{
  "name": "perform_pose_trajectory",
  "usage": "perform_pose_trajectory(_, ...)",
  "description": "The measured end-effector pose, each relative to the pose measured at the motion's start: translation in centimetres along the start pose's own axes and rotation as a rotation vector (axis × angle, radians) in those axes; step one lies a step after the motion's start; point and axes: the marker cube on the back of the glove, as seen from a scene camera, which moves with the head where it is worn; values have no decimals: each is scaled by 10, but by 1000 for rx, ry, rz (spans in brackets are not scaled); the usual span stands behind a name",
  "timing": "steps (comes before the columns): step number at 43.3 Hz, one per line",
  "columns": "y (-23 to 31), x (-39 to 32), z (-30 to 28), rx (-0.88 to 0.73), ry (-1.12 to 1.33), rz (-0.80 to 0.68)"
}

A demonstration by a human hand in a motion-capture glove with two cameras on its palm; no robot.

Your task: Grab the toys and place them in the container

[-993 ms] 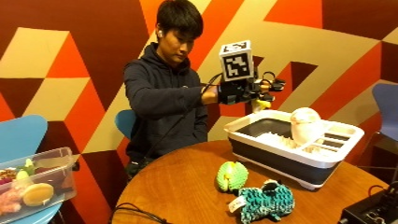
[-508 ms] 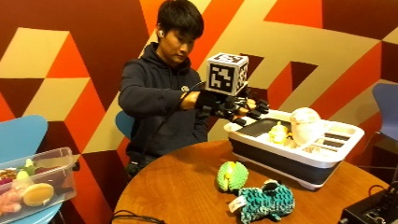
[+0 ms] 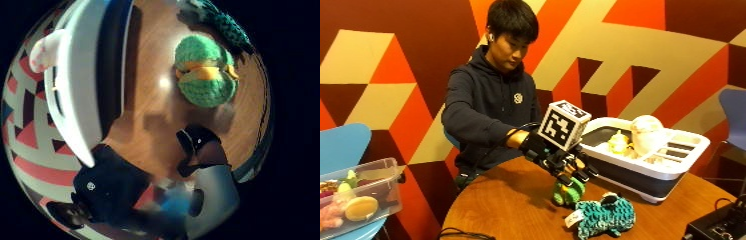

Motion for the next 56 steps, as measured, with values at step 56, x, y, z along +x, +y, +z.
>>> perform_pose_trajectory(56, 16, -89, -153, 559, -346, -229)
